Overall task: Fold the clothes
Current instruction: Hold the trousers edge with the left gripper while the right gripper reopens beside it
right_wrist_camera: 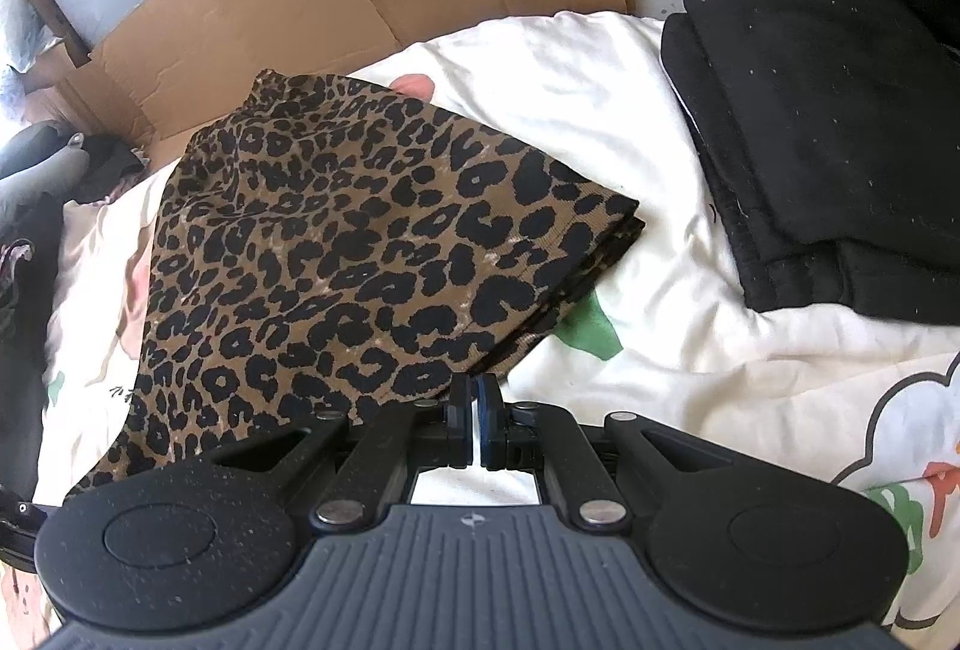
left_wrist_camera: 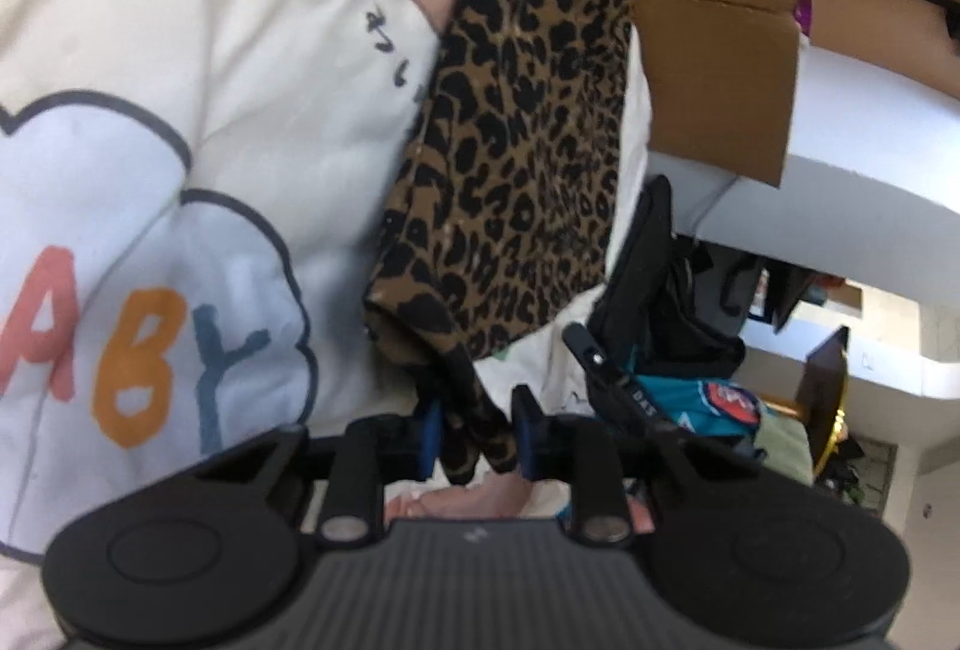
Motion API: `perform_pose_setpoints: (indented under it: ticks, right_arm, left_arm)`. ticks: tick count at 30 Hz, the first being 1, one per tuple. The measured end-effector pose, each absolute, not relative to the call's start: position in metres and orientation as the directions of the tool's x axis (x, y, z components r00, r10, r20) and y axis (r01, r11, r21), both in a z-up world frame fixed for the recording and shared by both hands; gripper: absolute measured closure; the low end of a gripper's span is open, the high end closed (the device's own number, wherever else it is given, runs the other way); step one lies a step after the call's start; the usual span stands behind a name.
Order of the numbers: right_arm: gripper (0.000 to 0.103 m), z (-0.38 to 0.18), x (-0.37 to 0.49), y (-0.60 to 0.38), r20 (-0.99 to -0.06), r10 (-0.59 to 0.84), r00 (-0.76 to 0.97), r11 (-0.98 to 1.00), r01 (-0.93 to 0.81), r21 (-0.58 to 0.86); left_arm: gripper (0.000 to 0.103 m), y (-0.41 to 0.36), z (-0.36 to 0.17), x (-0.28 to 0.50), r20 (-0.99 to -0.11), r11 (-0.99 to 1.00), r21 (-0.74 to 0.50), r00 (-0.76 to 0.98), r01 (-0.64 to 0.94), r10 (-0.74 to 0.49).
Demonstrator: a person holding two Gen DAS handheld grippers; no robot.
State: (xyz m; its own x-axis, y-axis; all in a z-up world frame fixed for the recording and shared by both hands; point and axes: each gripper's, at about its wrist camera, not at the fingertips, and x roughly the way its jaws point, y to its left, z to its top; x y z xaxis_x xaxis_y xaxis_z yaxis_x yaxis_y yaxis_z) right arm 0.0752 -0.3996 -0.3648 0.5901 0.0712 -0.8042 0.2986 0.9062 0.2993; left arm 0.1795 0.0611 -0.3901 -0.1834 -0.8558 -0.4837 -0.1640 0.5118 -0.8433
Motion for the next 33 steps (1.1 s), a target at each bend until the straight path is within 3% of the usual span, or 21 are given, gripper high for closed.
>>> perform_pose_setpoints:
  ticks: [4,6,8,22,25,33]
  right_arm:
    - [0.102,-0.367,0.074,-0.400,-0.804,0.078,0.590,0.905,0.297,0.306]
    - [0.102,-0.367,0.074,-0.399,-0.803,0.081,0.590,0.905,0.295,0.307]
    - [0.102,-0.368,0.074,-0.399,-0.804,0.083,0.589,0.904,0.296,0.309]
    - [0.102,-0.370,0.073,-0.402,-0.802,0.076,0.592,0.900,0.306,0.311]
    - [0.102,-0.370,0.073,-0.406,-0.801,0.071,0.594,0.891,0.323,0.319]
    - [0.100,-0.373,0.072,-0.418,-0.797,0.056,0.601,0.866,0.369,0.339]
  left_arm:
    - [0.065,0.063,-0.397,0.178,-0.558,0.579,-0.802,-0.159,-0.147,-0.814]
    - [0.065,0.066,-0.406,0.174,-0.587,0.606,-0.778,-0.152,-0.163,-0.795]
    - [0.072,0.069,-0.416,0.170,-0.599,0.616,-0.764,-0.144,-0.193,-0.788]
    - [0.078,0.077,-0.405,0.176,-0.523,0.547,-0.811,-0.161,-0.207,-0.837]
    - [0.091,0.075,-0.405,0.175,-0.531,0.554,-0.808,-0.158,-0.200,-0.832]
    - [0.096,0.083,-0.413,0.174,-0.603,0.624,-0.761,-0.162,-0.179,-0.782]
